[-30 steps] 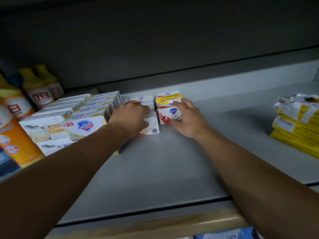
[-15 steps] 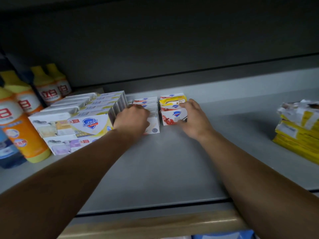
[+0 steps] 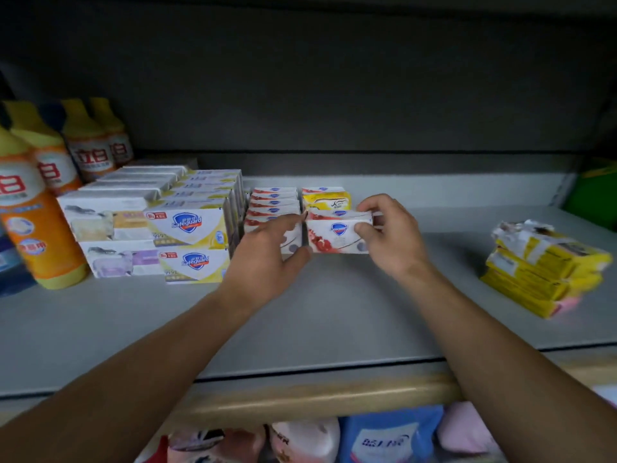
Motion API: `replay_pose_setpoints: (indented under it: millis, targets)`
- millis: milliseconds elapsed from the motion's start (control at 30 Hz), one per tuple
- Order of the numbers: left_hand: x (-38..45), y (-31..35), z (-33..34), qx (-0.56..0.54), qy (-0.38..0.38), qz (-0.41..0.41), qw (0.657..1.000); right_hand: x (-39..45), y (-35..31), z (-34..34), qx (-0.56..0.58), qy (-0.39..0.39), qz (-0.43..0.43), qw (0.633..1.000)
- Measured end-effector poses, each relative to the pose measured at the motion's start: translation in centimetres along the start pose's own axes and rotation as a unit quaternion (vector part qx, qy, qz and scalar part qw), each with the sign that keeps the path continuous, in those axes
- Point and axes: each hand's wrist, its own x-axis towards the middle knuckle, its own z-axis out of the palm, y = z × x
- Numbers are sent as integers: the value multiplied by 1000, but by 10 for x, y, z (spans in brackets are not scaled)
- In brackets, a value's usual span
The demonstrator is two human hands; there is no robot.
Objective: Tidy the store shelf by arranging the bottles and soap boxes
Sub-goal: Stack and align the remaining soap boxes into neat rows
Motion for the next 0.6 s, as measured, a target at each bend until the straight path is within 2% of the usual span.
replay_pose_setpoints:
  millis: [100,233,367,600]
  targets:
    - [-10,2,-7,-127,-64,-88,986,-29,-25,-3,27,-41,15,999]
    - [-19,-5,-18,-269,-111,-113,950,-58,-52,5,45,-58,36,997]
    - [-34,-16,-22,-420,-128,-166,883,-84,-56,15,104,-58,78,990]
    - [-31,-24,-19,-473,-108,-198,852,-104,-43,20,167,-106,52,979]
